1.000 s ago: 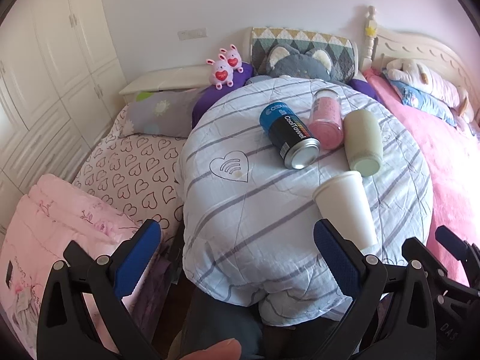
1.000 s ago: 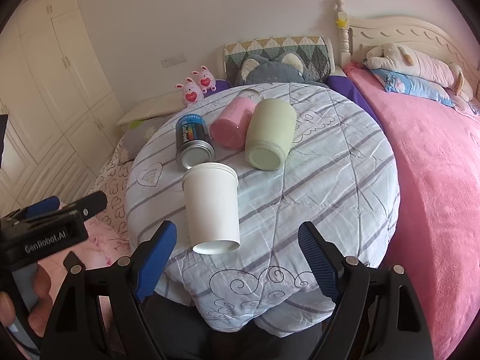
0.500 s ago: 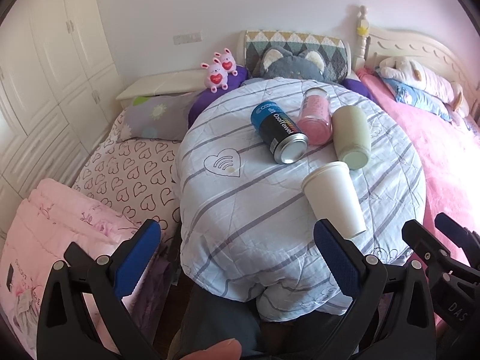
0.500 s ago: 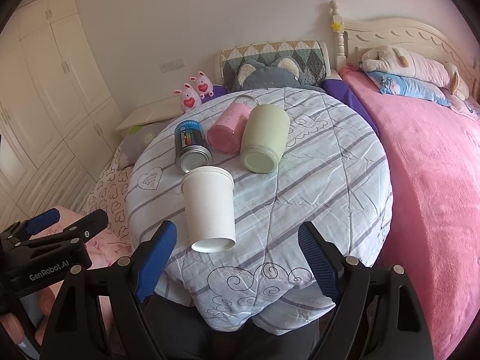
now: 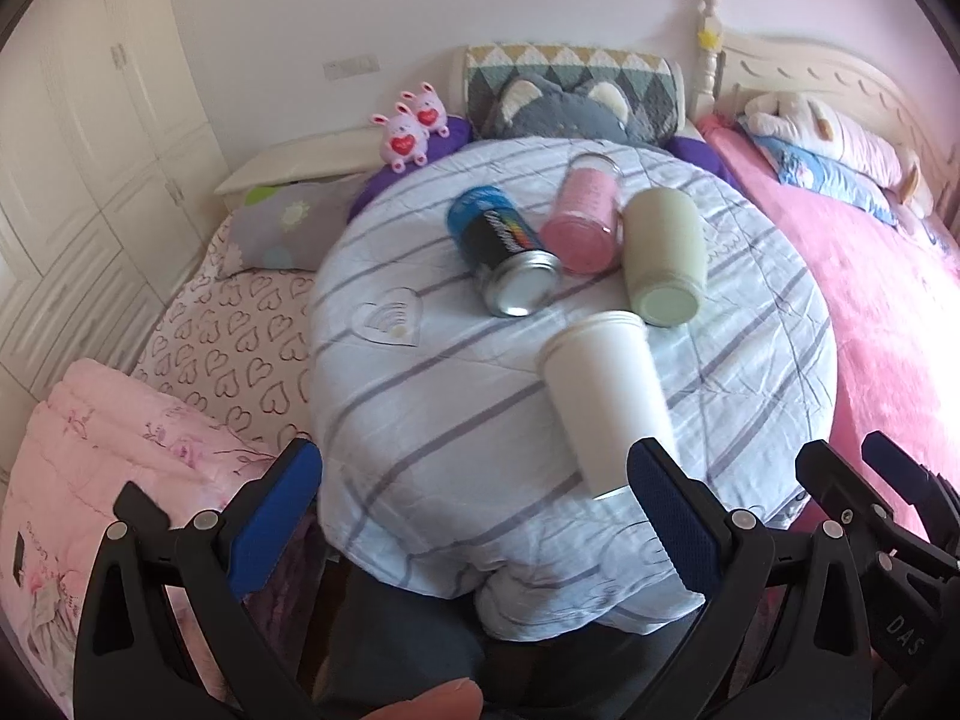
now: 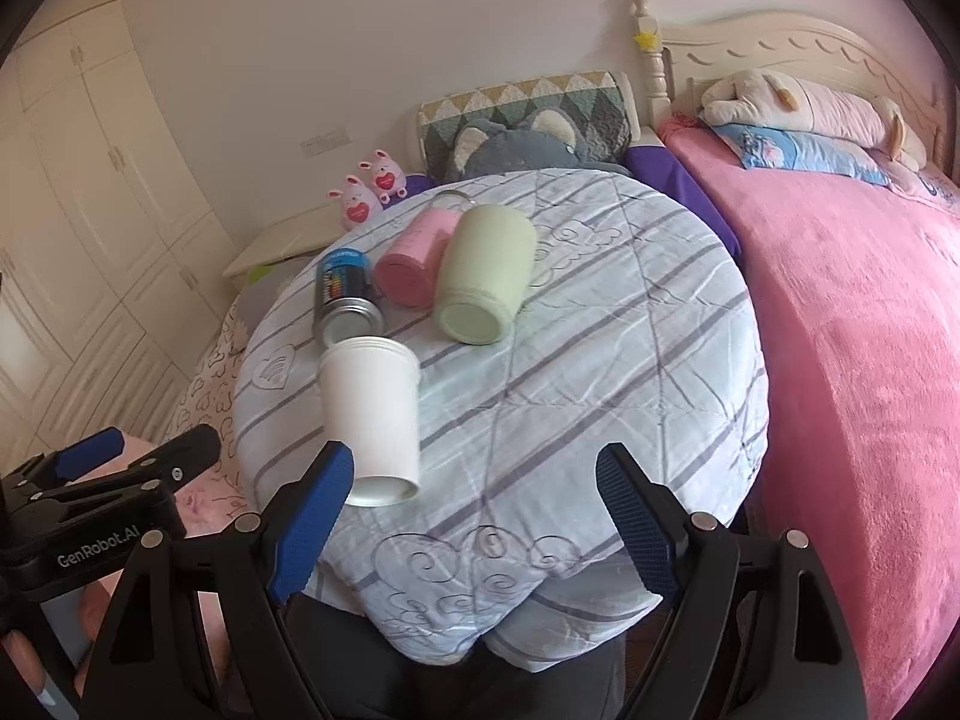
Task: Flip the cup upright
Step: 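Open the right tool and move the left tool to the upright cup, then grasp the white cup with the left tool and lift it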
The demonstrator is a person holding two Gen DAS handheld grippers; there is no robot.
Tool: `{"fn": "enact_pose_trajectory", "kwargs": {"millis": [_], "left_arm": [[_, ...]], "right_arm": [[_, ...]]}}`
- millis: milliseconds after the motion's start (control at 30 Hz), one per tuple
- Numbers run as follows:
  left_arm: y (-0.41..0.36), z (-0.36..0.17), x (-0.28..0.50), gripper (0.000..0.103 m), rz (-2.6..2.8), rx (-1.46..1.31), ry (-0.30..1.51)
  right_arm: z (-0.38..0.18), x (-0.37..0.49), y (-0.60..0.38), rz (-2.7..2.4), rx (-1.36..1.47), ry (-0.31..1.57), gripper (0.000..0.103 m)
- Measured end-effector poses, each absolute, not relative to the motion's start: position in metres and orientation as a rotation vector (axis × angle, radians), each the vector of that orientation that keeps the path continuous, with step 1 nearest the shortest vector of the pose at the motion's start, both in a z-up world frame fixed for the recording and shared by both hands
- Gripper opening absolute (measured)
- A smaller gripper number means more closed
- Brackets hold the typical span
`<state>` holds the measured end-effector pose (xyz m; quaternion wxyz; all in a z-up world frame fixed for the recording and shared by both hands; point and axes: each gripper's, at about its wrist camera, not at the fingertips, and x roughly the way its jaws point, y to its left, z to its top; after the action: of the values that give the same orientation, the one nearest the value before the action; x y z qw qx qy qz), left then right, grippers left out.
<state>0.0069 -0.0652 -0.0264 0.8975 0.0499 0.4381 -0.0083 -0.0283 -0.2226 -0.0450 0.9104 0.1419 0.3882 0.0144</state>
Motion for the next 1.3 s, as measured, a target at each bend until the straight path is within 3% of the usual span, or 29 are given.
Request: {"fn": "enact_pose_trajectory", "kwargs": {"millis": [433, 1000, 1100, 1200, 1267, 1300], "left_arm": [[-0.106, -0.081, 0.071, 0.103, 0.022, -0.004, 1.095], [-0.103, -0.1, 0.104, 0.103, 0.052, -0.139, 1.148], [-0.096, -0.102, 0.107, 0.095, 0.068, -0.197, 1.149], [-0.092, -0.108, 0.111, 0.084, 0.068, -0.23, 1.176], [-0.094, -0.112, 0.111, 0.071, 0.054, -0.23, 1.195], [-0.094, -0.113, 0.111, 0.07, 0.044, -0.23, 1.201]], "right_arm": [[-0.08, 0.007, -0.288, 0.009, 0.372, 0.873, 0.084], [-0.103, 0.043, -0.299, 0.074, 0.39, 0.934, 0.084], [-0.105, 0.046, -0.3, 0.078, 0.389, 0.944, 0.084], [-0.105, 0.05, -0.301, 0.078, 0.38, 0.949, 0.084], [-0.104, 0.052, -0.302, 0.078, 0.378, 0.95, 0.084], [-0.104, 0.052, -0.302, 0.077, 0.377, 0.949, 0.084]]}}
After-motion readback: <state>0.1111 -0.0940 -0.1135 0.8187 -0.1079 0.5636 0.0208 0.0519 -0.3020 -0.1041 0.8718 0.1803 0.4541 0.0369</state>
